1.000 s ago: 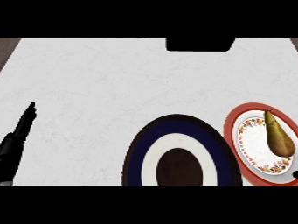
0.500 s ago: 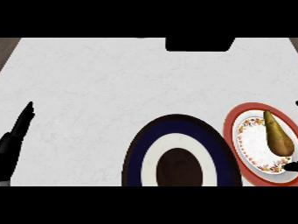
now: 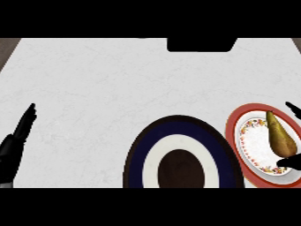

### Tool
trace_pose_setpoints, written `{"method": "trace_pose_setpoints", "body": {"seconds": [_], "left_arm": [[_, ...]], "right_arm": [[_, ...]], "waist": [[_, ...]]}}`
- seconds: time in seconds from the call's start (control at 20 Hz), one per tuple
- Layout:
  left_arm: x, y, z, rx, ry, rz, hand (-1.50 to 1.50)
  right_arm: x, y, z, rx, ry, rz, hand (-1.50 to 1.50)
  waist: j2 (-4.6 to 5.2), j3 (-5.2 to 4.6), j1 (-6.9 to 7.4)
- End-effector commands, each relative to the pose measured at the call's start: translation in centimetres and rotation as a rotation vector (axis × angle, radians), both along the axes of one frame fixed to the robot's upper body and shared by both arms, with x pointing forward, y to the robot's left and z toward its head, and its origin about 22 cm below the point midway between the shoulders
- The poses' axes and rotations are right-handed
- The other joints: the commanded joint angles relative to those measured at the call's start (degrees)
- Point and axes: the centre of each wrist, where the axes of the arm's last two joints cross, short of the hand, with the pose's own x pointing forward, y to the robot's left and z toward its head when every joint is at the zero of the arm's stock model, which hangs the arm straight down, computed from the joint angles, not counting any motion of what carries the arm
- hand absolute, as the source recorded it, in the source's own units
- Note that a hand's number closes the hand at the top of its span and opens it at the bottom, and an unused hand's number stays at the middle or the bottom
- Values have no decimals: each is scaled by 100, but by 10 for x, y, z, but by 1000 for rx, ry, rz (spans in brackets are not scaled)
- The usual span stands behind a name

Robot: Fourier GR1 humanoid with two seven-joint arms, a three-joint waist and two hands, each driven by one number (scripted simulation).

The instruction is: Pick the pear from the plate and place it in the plate

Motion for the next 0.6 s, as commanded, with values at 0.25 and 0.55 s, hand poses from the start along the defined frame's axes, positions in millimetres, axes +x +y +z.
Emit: {"method": "trace_pose_setpoints", "body": {"seconds": [0.25, 0.55], "left_arm": [[-5, 17, -10, 12, -3, 3, 0], [-7, 11, -16, 2, 0, -8, 0]], "right_arm": [[4, 7, -31, -11, 12, 38, -150], [17, 9, -31, 54, -69, 43, 150]], "waist": [[2, 0, -1], [1, 0, -1]]}}
